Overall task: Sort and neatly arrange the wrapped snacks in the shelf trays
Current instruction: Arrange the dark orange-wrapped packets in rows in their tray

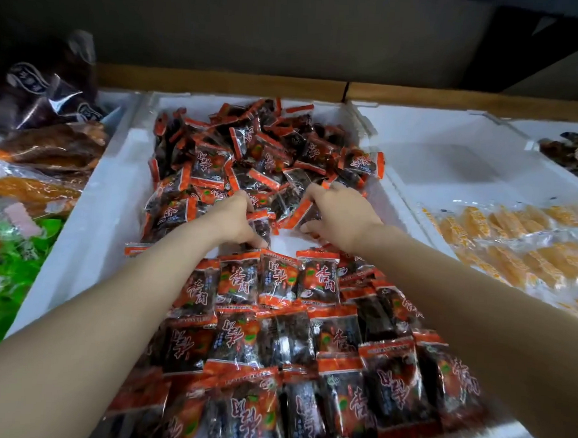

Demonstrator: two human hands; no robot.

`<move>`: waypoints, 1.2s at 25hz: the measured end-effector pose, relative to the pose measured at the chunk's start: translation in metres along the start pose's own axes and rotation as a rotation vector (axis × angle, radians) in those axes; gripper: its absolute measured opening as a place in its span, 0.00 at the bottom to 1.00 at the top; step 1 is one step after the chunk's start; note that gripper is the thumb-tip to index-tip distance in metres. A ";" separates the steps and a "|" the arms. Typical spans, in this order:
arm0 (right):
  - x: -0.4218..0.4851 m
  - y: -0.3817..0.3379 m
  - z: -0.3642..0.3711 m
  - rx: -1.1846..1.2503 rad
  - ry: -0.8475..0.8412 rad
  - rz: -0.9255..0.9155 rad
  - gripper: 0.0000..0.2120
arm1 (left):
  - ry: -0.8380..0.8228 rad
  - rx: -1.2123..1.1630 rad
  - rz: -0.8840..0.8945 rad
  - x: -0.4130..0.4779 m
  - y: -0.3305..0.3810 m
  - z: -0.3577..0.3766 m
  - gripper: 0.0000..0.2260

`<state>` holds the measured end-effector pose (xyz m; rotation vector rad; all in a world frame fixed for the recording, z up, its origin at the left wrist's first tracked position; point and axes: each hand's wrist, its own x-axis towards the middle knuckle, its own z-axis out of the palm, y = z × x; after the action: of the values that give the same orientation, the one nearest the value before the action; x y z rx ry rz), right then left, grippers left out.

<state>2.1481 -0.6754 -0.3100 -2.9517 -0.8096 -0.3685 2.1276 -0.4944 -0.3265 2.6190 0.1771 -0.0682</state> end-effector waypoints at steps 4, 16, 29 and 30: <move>-0.019 -0.006 -0.030 0.240 0.203 0.111 0.18 | 0.329 -0.083 0.148 -0.024 0.010 -0.014 0.22; -0.152 -0.038 -0.042 0.716 -0.336 -0.006 0.07 | 0.095 0.172 0.700 -0.182 -0.012 0.018 0.12; -0.150 -0.074 -0.028 0.636 -0.370 0.005 0.02 | -0.236 0.292 0.433 -0.184 -0.030 0.012 0.37; -0.150 -0.075 -0.027 0.649 -0.365 0.018 0.03 | -0.235 0.299 0.421 -0.184 -0.029 0.012 0.37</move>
<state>1.9789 -0.6883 -0.3205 -2.4221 -0.7473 0.3818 1.9408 -0.4965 -0.3357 2.8536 -0.5004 -0.2715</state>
